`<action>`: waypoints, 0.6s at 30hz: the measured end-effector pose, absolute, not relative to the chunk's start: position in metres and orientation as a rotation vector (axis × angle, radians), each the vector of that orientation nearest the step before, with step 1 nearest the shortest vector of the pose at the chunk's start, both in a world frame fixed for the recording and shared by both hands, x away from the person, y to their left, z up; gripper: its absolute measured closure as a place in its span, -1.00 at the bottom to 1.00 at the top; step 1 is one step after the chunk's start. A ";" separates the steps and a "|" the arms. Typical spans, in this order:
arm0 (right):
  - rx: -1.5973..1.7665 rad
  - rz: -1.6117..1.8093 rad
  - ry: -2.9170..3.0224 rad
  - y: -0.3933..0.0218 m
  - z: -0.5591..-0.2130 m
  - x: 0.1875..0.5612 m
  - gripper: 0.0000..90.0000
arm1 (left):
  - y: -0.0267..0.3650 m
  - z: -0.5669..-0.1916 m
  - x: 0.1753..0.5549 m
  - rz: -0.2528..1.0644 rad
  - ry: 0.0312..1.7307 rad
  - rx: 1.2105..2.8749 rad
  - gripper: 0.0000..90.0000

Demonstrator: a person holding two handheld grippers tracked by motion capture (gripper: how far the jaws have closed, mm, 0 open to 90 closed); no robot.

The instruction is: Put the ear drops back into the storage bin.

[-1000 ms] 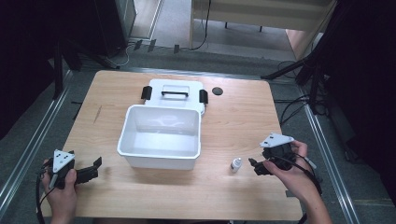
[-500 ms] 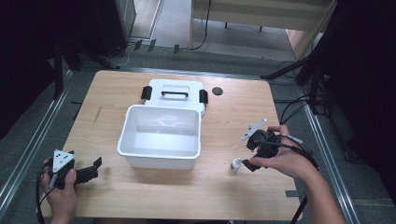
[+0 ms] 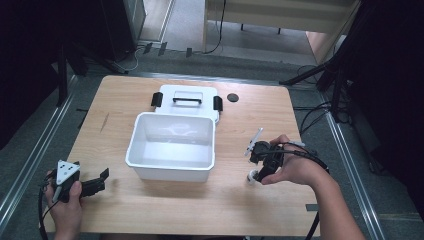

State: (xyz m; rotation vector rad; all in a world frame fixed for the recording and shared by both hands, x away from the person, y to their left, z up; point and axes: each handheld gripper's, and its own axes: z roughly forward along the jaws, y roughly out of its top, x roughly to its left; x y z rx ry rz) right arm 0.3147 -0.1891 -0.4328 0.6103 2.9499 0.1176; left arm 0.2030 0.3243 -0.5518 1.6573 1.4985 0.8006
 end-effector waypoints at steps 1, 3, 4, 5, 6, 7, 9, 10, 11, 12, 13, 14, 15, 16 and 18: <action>0.604 0.087 2.971 -0.187 -0.436 0.315 -0.09 | 0.324 -0.552 0.203 0.800 1.498 1.657 -0.97; 0.604 0.066 2.990 -0.185 -0.440 0.317 -0.01 | 0.324 -0.552 0.203 0.800 1.500 1.658 -0.97; 0.604 0.066 2.990 -0.185 -0.440 0.317 -0.01 | 0.324 -0.552 0.203 0.800 1.500 1.658 -0.97; 0.612 0.051 2.996 -0.184 -0.443 0.319 0.06 | 0.324 -0.552 0.203 0.801 1.500 1.658 -0.97; 0.623 0.048 2.994 -0.183 -0.444 0.320 0.09 | 0.324 -0.552 0.203 0.802 1.500 1.658 -0.97; 0.628 0.048 2.997 -0.183 -0.445 0.322 0.11 | 0.324 -0.552 0.203 0.802 1.500 1.659 -0.97; 0.640 0.058 3.007 -0.182 -0.447 0.323 0.19 | 0.324 -0.552 0.203 0.802 1.500 1.660 -0.97; 0.640 0.058 3.007 -0.182 -0.447 0.323 0.19 | 0.324 -0.552 0.203 0.804 1.501 1.658 -0.97; 0.639 0.056 3.013 -0.181 -0.448 0.323 0.20 | 0.324 -0.552 0.203 0.804 1.501 1.660 -0.97; 0.644 0.033 3.023 -0.180 -0.451 0.323 0.25 | 0.324 -0.552 0.203 0.804 1.500 1.660 -0.97; 0.645 0.027 3.023 -0.180 -0.452 0.323 0.27 | 0.324 -0.552 0.203 0.803 1.499 1.660 -0.97; 0.645 0.027 3.023 -0.180 -0.452 0.323 0.27 | 0.324 -0.552 0.203 0.803 1.499 1.660 -0.97; 0.646 0.022 3.026 -0.179 -0.453 0.323 0.31 | 0.324 -0.552 0.203 0.802 1.499 1.658 -0.97; 0.650 0.024 3.029 -0.179 -0.455 0.323 0.35 | 0.324 -0.552 0.203 0.802 1.498 1.661 -0.97; 0.652 0.029 3.039 -0.179 -0.458 0.324 0.36 | 0.324 -0.552 0.203 0.805 1.498 1.660 -0.97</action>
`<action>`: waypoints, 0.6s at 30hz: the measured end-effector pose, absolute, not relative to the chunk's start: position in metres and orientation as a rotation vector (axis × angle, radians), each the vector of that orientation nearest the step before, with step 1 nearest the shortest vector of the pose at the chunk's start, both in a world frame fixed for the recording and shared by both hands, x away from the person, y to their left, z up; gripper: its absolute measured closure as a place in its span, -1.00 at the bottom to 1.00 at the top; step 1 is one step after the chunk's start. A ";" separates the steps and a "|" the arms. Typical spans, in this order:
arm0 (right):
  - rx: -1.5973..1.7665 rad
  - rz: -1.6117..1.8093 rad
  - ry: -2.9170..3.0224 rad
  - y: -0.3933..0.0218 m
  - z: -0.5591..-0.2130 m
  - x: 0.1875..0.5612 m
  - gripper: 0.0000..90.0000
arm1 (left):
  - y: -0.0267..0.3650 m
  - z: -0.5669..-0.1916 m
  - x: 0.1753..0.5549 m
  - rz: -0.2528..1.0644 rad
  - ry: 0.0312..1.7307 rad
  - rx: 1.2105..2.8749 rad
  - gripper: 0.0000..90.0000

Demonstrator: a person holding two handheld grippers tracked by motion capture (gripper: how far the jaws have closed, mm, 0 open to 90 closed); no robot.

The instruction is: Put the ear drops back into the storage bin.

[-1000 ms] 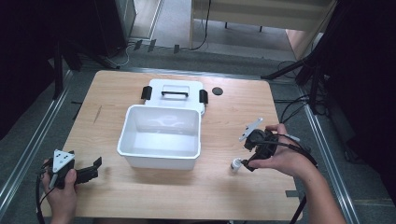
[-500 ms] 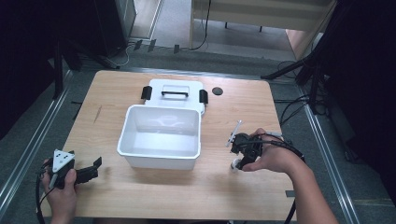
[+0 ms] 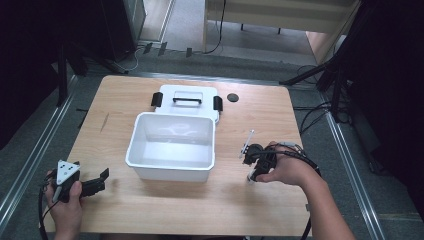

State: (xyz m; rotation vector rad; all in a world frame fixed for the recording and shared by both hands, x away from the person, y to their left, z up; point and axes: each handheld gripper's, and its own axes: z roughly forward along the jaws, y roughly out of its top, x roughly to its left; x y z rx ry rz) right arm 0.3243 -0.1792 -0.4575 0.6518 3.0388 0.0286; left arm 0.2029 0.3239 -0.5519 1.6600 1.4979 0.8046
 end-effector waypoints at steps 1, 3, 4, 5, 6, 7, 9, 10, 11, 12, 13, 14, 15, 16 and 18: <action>0.648 0.034 3.041 -0.179 -0.458 0.325 0.36 | 0.324 -0.552 0.203 0.804 1.498 1.660 -0.97; 0.649 0.037 3.042 -0.179 -0.458 0.325 0.37 | 0.324 -0.552 0.203 0.803 1.498 1.661 -0.97; 0.649 0.037 3.042 -0.179 -0.458 0.325 0.37 | 0.324 -0.552 0.203 0.803 1.498 1.661 -0.97; 0.666 0.045 3.052 -0.180 -0.458 0.326 0.38 | 0.324 -0.552 0.203 0.803 1.499 1.662 -0.97; 0.675 0.055 3.058 -0.181 -0.458 0.326 0.39 | 0.324 -0.552 0.203 0.803 1.499 1.662 -0.97; 0.691 0.058 3.057 -0.182 -0.457 0.327 0.42 | 0.324 -0.552 0.203 0.803 1.499 1.660 -0.97; 0.693 0.074 3.061 -0.183 -0.455 0.327 0.51 | 0.324 -0.552 0.203 0.804 1.498 1.661 -0.97; 0.694 0.106 3.055 -0.184 -0.452 0.327 0.59 | 0.324 -0.552 0.203 0.802 1.499 1.661 -0.97; 0.704 0.107 3.054 -0.184 -0.451 0.327 0.59 | 0.324 -0.552 0.203 0.803 1.500 1.658 -0.97; 0.697 0.099 3.061 -0.185 -0.453 0.327 0.59 | 0.324 -0.552 0.203 0.801 1.499 1.661 -0.97; 0.680 0.108 3.061 -0.185 -0.453 0.327 0.60 | 0.324 -0.552 0.203 0.803 1.499 1.661 -0.97; 0.680 0.108 3.061 -0.185 -0.453 0.327 0.60 | 0.324 -0.552 0.203 0.803 1.499 1.661 -0.97; 0.684 0.107 3.059 -0.184 -0.453 0.327 0.60 | 0.324 -0.552 0.203 0.803 1.498 1.661 -0.97; 0.670 0.102 3.061 -0.184 -0.452 0.326 0.60 | 0.324 -0.552 0.203 0.804 1.498 1.660 -0.97; 0.633 0.099 3.061 -0.182 -0.453 0.326 0.60 | 0.324 -0.552 0.203 0.804 1.497 1.661 -0.97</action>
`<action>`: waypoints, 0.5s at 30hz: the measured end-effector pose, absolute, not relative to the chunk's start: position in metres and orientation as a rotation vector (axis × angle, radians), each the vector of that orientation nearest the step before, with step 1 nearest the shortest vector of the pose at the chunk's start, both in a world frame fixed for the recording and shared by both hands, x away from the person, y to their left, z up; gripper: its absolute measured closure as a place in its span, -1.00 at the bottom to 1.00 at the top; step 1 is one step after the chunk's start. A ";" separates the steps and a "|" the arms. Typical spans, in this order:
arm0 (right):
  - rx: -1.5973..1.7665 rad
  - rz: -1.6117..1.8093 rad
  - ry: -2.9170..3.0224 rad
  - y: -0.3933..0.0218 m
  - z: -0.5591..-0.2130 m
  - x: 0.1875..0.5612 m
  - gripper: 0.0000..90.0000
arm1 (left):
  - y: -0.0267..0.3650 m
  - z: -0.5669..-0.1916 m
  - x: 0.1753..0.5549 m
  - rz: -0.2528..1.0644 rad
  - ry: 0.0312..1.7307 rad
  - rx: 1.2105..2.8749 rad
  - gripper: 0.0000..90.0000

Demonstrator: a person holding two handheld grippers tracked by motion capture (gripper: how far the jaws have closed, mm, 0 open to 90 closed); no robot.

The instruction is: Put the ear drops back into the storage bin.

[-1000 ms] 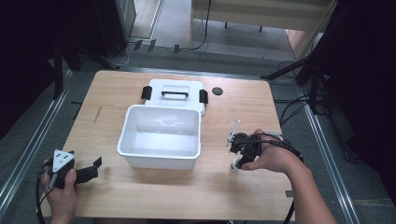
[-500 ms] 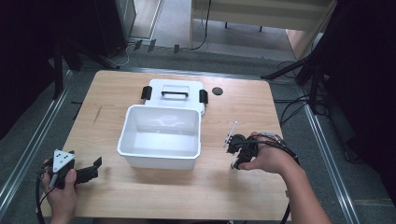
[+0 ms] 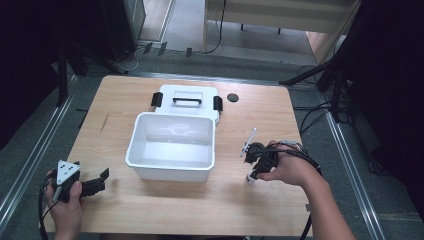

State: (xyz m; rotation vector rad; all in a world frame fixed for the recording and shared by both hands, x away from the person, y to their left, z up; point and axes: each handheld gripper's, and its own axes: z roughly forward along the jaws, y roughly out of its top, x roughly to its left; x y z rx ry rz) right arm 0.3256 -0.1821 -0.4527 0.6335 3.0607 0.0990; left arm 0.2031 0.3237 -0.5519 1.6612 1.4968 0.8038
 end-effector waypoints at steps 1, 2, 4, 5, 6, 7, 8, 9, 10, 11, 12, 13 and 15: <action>0.583 0.098 3.047 -0.180 -0.451 0.325 0.61 | 0.324 -0.552 0.203 0.804 1.497 1.662 -0.97; 0.583 0.098 3.047 -0.180 -0.451 0.325 0.61 | 0.324 -0.552 0.203 0.804 1.497 1.662 -0.97; 0.573 0.115 3.053 -0.180 -0.447 0.326 0.61 | 0.324 -0.552 0.203 0.803 1.498 1.666 -0.97; 0.560 0.128 3.053 -0.179 -0.443 0.327 0.61 | 0.323 -0.552 0.203 0.803 1.498 1.665 -0.97; 0.560 0.128 3.053 -0.179 -0.443 0.327 0.61 | 0.323 -0.552 0.203 0.803 1.498 1.665 -0.97; 0.546 0.125 3.054 -0.178 -0.438 0.328 0.61 | 0.324 -0.552 0.203 0.803 1.498 1.665 -0.97; 0.546 0.125 3.054 -0.178 -0.438 0.328 0.61 | 0.324 -0.552 0.203 0.803 1.498 1.665 -0.97; 0.550 0.123 3.051 -0.178 -0.432 0.329 0.61 | 0.324 -0.552 0.203 0.802 1.497 1.664 -0.97; 0.550 0.123 3.051 -0.178 -0.432 0.329 0.61 | 0.324 -0.552 0.203 0.802 1.497 1.664 -0.97; 0.541 0.146 3.044 -0.176 -0.425 0.330 0.61 | 0.324 -0.552 0.203 0.802 1.497 1.664 -0.97; 0.539 0.152 3.046 -0.175 -0.421 0.331 0.61 | 0.324 -0.552 0.203 0.802 1.497 1.664 -0.97; 0.541 0.151 3.044 -0.174 -0.417 0.331 0.61 | 0.324 -0.552 0.203 0.801 1.496 1.666 -0.97; 0.523 0.147 3.041 -0.172 -0.409 0.332 0.61 | 0.324 -0.552 0.203 0.802 1.497 1.666 -0.97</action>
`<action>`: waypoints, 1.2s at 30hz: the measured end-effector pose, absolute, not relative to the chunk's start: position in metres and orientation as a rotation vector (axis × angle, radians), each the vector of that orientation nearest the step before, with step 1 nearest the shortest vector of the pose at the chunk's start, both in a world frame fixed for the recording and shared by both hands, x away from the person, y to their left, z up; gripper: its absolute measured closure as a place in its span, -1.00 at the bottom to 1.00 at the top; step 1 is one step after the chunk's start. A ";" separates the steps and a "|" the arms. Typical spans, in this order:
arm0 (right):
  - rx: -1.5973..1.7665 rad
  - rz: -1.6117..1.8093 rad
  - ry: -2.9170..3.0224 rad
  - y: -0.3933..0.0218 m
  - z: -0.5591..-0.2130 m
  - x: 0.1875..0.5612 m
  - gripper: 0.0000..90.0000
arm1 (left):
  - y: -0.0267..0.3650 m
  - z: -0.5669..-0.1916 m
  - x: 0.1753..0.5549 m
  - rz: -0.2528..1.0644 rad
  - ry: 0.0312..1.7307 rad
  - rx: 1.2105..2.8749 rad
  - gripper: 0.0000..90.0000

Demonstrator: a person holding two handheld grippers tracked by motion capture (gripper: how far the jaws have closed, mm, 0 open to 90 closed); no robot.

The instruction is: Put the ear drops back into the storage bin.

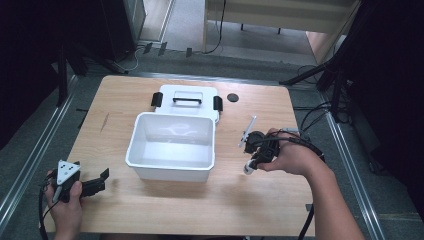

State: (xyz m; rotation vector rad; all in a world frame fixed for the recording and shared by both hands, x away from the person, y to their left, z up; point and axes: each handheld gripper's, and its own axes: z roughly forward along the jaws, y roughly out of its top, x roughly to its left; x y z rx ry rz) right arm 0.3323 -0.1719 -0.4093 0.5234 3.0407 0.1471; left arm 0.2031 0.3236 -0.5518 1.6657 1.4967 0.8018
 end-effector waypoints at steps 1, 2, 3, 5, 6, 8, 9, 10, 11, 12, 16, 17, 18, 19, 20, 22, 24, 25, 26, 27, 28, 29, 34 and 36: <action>0.523 0.147 3.041 -0.172 -0.409 0.332 0.61 | 0.324 -0.552 0.203 0.802 1.497 1.666 -0.97; 0.520 0.142 3.042 -0.170 -0.406 0.333 0.61 | 0.324 -0.552 0.203 0.803 1.497 1.662 -0.97; 0.532 0.148 3.042 -0.169 -0.401 0.333 0.61 | 0.324 -0.552 0.203 0.803 1.497 1.662 -0.97; 0.543 0.164 3.038 -0.166 -0.393 0.335 0.61 | 0.324 -0.552 0.203 0.803 1.497 1.663 -0.97; 0.529 0.179 3.036 -0.163 -0.387 0.336 0.61 | 0.324 -0.552 0.203 0.804 1.497 1.662 -0.97; 0.523 0.182 3.029 -0.162 -0.383 0.337 0.61 | 0.324 -0.552 0.203 0.803 1.496 1.663 -0.97; 0.523 0.184 3.025 -0.159 -0.376 0.338 0.61 | 0.324 -0.552 0.203 0.803 1.496 1.662 -0.97; 0.522 0.188 3.023 -0.157 -0.372 0.339 0.61 | 0.324 -0.552 0.203 0.803 1.497 1.659 -0.97; 0.522 0.188 3.023 -0.157 -0.372 0.339 0.61 | 0.324 -0.552 0.203 0.803 1.497 1.659 -0.97; 0.513 0.192 3.023 -0.154 -0.365 0.340 0.61 | 0.324 -0.552 0.203 0.803 1.497 1.658 -0.97; 0.504 0.186 3.013 -0.149 -0.354 0.342 0.61 | 0.324 -0.552 0.203 0.801 1.499 1.661 -0.97; 0.495 0.189 3.007 -0.147 -0.350 0.342 0.61 | 0.324 -0.552 0.203 0.800 1.498 1.661 -0.97; 0.492 0.193 3.004 -0.145 -0.345 0.343 0.61 | 0.324 -0.552 0.203 0.801 1.499 1.661 -0.97; 0.490 0.197 3.004 -0.144 -0.342 0.343 0.61 | 0.324 -0.552 0.203 0.800 1.499 1.661 -0.97; 0.492 0.195 2.999 -0.141 -0.336 0.344 0.61 | 0.324 -0.552 0.203 0.799 1.499 1.662 -0.97; 0.484 0.200 2.997 -0.140 -0.333 0.344 0.61 | 0.324 -0.552 0.203 0.801 1.498 1.661 -0.97; 0.468 0.199 2.991 -0.133 -0.324 0.345 0.61 | 0.324 -0.552 0.204 0.801 1.496 1.660 -0.97; 0.468 0.199 2.991 -0.133 -0.324 0.345 0.61 | 0.324 -0.552 0.204 0.801 1.496 1.660 -0.97; 0.468 0.199 2.989 -0.131 -0.321 0.345 0.61 | 0.324 -0.552 0.204 0.804 1.495 1.659 -0.97; 0.458 0.197 2.986 -0.128 -0.318 0.345 0.61 | 0.324 -0.552 0.204 0.803 1.496 1.659 -0.97; 0.460 0.193 2.978 -0.124 -0.312 0.345 0.61 | 0.324 -0.552 0.204 0.803 1.497 1.659 -0.97; 0.460 0.193 2.978 -0.124 -0.312 0.345 0.61 | 0.324 -0.552 0.204 0.803 1.497 1.659 -0.97; 0.418 0.215 2.976 -0.109 -0.300 0.345 0.61 | 0.324 -0.552 0.204 0.802 1.493 1.658 -0.97; 0.404 0.209 2.976 -0.104 -0.298 0.345 0.61 | 0.324 -0.552 0.203 0.801 1.493 1.661 -0.97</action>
